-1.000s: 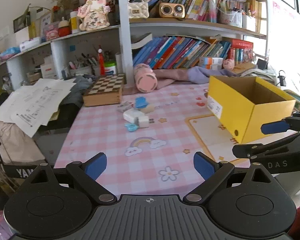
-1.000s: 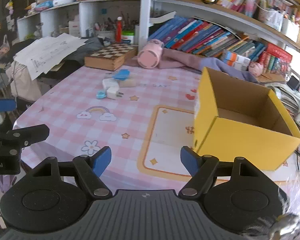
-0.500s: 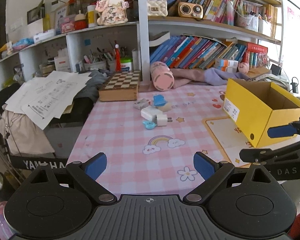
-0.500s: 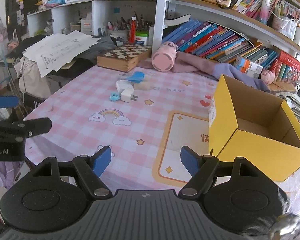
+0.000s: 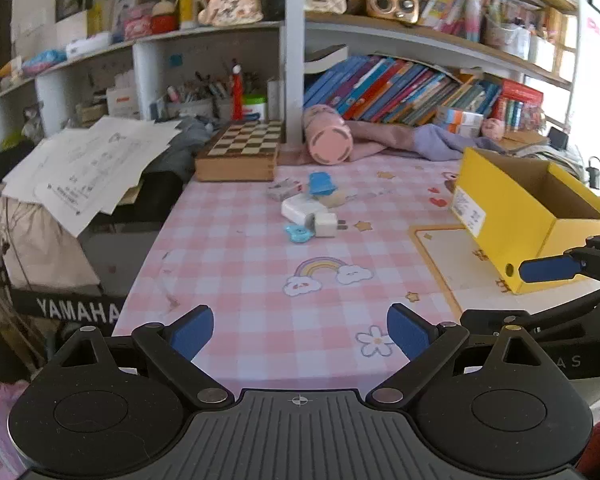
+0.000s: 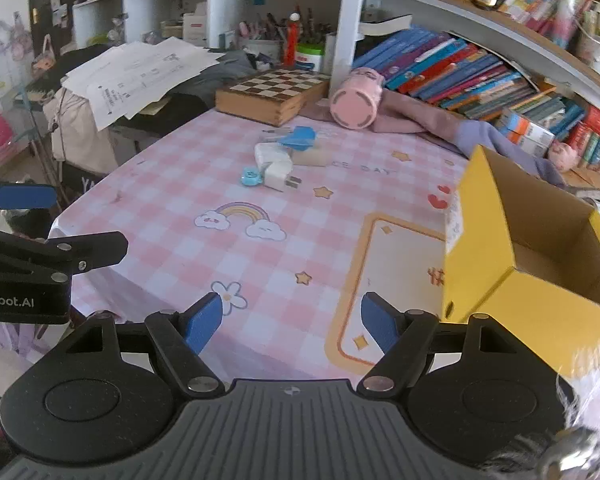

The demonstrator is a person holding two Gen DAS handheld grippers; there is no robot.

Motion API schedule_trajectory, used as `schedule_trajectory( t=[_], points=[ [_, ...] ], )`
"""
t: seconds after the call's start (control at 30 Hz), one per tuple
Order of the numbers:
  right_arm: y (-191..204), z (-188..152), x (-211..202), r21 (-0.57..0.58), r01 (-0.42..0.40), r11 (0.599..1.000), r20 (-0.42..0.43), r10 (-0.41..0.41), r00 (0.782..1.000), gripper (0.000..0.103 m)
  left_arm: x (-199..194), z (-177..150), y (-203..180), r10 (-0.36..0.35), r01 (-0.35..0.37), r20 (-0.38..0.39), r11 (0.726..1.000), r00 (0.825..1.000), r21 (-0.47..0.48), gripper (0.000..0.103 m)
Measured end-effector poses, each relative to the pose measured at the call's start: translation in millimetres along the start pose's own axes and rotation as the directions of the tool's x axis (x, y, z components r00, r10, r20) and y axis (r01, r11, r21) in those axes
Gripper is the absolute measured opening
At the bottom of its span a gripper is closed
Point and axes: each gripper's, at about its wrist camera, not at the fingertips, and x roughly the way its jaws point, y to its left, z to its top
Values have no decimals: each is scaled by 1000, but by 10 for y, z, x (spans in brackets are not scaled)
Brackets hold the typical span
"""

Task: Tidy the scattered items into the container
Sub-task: 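Move both open tools back toward the chargers and blue clip, then grasp the white charger plug with the right tool while the left tool grasps the blue clip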

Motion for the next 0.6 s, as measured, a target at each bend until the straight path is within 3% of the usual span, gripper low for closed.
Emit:
schedule_trajectory(
  t=[0.3, 0.6],
  points=[
    [-103, 331, 425, -28, -52, 998, -4, 51, 999, 75, 313, 229, 95, 49, -49, 3, 999, 999, -16, 96],
    [-316, 663, 892, 1, -92, 996, -19, 92, 996, 73, 690, 438, 151, 87, -89, -47, 996, 995, -28, 95]
  ],
)
